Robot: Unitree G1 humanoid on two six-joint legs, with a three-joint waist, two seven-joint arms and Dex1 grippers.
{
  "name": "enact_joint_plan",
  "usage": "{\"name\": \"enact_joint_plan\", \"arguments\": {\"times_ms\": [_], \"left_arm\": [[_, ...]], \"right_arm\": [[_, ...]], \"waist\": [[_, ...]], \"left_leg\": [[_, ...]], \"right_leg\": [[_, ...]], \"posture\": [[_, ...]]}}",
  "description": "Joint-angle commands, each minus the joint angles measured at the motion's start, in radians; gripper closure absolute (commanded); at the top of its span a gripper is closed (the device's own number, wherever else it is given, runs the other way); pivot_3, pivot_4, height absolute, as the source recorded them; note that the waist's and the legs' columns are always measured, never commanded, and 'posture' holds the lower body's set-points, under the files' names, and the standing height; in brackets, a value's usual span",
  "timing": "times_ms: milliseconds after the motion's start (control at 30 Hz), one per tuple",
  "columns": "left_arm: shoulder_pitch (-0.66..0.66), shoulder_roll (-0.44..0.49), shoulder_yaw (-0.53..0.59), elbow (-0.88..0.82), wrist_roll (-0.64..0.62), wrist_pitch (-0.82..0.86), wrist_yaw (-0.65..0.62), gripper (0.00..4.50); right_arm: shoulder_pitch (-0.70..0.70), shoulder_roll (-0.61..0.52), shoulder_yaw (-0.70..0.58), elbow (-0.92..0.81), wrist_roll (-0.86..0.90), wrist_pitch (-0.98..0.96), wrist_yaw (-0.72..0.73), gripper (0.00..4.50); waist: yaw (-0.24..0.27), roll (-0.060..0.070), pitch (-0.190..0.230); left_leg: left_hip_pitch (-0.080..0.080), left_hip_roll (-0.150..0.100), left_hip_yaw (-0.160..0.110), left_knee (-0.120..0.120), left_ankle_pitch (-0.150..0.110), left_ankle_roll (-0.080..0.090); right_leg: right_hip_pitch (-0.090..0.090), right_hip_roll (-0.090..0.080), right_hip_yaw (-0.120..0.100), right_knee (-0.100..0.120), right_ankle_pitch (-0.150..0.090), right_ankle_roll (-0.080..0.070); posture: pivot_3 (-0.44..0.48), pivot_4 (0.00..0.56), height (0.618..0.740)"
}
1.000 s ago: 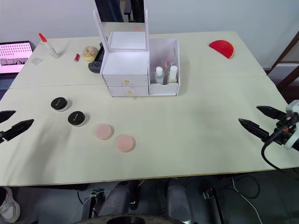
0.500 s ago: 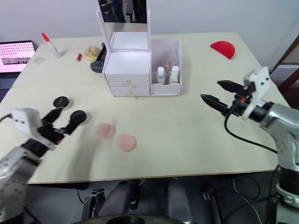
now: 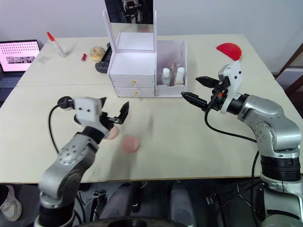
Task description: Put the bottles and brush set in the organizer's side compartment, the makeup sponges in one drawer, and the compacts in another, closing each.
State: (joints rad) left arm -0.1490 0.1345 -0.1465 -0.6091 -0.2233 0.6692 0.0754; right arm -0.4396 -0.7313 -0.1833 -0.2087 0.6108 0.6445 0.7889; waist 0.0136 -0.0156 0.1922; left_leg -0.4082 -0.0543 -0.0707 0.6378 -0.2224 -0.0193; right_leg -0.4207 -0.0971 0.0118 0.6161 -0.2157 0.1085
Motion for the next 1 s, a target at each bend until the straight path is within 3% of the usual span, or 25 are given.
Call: {"name": "enact_joint_plan", "arguments": {"times_ms": [33,233,433,1000], "left_arm": [[-0.114,-0.071,-0.062,0.151,0.106,-0.089,0.053,0.0],[-0.26,-0.185,-0.042,0.423,0.185,-0.277,0.101,0.0],[-0.322,-0.232,-0.012,0.548,0.243,-0.364,0.149,0.0],[-0.367,-0.261,0.027,0.643,0.257,-0.389,0.127,0.0]], "right_arm": [[-0.032,-0.004,-0.004,-0.009,-0.004,-0.019,0.01,0.09],[-0.039,-0.015,-0.002,0.011,-0.012,-0.022,0.032,0.09],[-0.026,-0.022,-0.005,0.011,-0.019,-0.02,0.048,0.09],[-0.011,-0.031,-0.016,0.007,-0.017,-0.013,0.053,0.09]], "waist": [[0.0,0.0,0.0],[0.0,0.0,0.0],[0.001,0.0,0.0],[0.001,0.0,0.0]], "left_leg": [[0.0,0.0,0.0,0.0,0.0,0.0],[-0.001,-0.001,0.0,0.001,0.0,0.001],[-0.001,-0.001,0.0,0.001,0.0,0.001],[-0.002,-0.001,0.0,0.002,-0.001,0.001]], "right_leg": [[0.0,0.0,0.0,0.0,0.0,0.0],[0.0,0.0,0.0,-0.001,0.002,0.003],[0.0,0.0,0.0,-0.001,0.003,0.005],[0.0,0.0,0.0,-0.001,0.004,0.007]], "posture": [[0.0,0.15,0.737],[0.0,0.15,0.737],[0.0,0.15,0.737],[0.0,0.15,0.737]]}}
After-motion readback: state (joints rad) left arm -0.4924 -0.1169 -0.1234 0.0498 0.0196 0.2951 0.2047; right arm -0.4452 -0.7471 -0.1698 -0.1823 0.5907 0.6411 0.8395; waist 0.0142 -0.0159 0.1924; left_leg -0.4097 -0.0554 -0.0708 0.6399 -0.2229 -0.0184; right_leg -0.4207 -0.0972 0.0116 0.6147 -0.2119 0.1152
